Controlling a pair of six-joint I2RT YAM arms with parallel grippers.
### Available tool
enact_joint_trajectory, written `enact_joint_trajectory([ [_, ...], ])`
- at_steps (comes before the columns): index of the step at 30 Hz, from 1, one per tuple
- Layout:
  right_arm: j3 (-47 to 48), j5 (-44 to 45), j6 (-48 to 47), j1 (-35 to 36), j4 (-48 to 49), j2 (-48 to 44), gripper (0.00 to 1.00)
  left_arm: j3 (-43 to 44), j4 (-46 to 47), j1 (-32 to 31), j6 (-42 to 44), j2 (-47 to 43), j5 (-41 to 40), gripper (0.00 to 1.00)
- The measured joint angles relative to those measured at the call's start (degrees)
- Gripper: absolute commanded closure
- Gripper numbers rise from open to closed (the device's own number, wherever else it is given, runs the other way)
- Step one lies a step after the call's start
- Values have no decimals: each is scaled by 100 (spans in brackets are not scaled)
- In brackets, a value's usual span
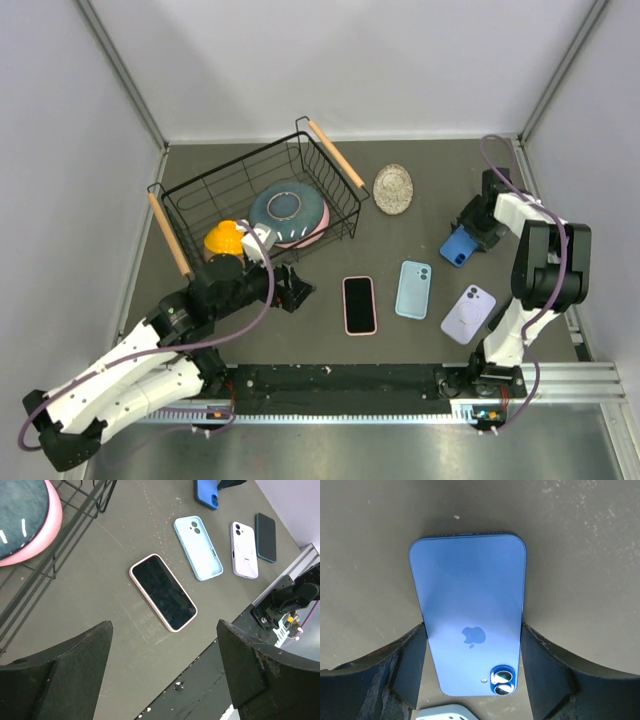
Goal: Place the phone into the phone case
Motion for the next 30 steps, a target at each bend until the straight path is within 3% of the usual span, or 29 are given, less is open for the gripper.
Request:
enact_joint_trajectory([
  [19,-890,-743,-302,90,450,-1147,54,476,452,-15,-365,1357,557,18],
  [30,-1947,-1316,223,876,758,-2514,60,1008,914,-146,-560,2308,868,24],
])
